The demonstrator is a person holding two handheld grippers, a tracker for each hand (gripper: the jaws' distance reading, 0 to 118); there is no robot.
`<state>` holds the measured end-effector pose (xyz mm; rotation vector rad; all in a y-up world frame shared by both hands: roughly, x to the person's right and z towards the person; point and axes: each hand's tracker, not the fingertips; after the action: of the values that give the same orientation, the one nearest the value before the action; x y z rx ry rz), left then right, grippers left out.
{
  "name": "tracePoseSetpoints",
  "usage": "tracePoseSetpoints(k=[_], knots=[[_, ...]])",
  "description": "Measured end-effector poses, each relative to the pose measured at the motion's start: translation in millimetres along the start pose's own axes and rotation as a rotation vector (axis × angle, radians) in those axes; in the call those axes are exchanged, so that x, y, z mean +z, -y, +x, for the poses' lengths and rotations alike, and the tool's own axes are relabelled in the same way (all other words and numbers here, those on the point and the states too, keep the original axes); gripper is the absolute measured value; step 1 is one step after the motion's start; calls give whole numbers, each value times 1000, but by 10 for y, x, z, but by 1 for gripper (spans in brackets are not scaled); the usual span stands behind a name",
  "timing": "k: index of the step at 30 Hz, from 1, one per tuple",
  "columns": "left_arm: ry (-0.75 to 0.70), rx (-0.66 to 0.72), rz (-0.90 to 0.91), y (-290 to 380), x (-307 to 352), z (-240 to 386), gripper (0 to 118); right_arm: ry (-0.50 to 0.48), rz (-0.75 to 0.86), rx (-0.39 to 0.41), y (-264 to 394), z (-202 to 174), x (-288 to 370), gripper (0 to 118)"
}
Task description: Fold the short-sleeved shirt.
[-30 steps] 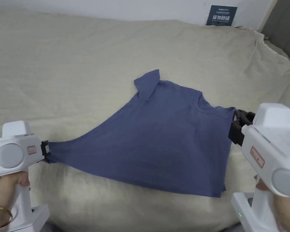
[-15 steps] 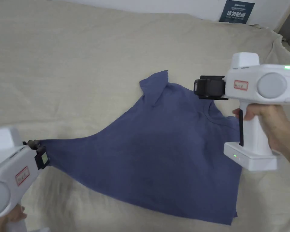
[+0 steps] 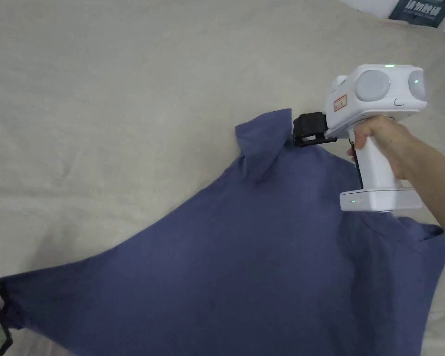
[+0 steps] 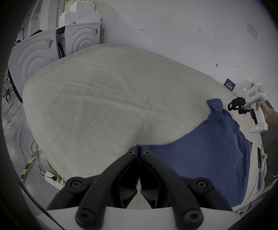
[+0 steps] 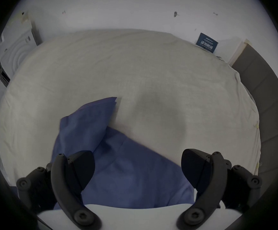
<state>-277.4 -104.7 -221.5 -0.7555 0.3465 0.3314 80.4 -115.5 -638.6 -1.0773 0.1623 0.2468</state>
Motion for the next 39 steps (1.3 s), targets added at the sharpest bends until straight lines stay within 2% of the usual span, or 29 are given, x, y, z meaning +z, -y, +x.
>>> tracePoseSetpoints(k=[3,5,7,10,14,15,16,17,20,24,28,31,34,39], knots=[[-11,5,-9,3,-67,-11,0,5,-49,34,-80,-30,-193,91],[-19,4,-13,23,-101,-5,0,36,-86,48,-101,-49,-277,74],[-18,8,-26,34,-146,-9,0,31,-83,41,-102,-35,-318,62],[-7,22,-44,60,-180,-17,0,-9,-90,26,-83,-46,-365,51],[-15,9,-50,89,-186,-21,0,-46,-94,9,-75,-19,-360,44],[-14,15,-50,88,-192,-30,0,-69,-100,-16,-98,5,-363,36],[-14,30,-52,85,-186,-36,0,-71,-93,-22,-104,3,-341,15],[-12,48,-51,81,-185,-43,0,-71,-88,-33,-99,-18,-312,2],[-12,52,-47,59,-168,-42,0,-51,-55,-13,-93,-83,-136,2],[-7,57,-19,-2,-51,-51,0,-82,62,-69,-67,13,460,2],[54,98,33,-81,132,-73,0,-116,142,-129,115,255,1265,2],[81,112,62,-159,219,-70,0,-99,230,-137,351,427,1951,2],[119,116,115,-281,351,-62,0,-120,311,-200,677,687,2615,2],[180,126,209,-603,626,-18,0,-52,429,-221,1160,1005,3593,2]])
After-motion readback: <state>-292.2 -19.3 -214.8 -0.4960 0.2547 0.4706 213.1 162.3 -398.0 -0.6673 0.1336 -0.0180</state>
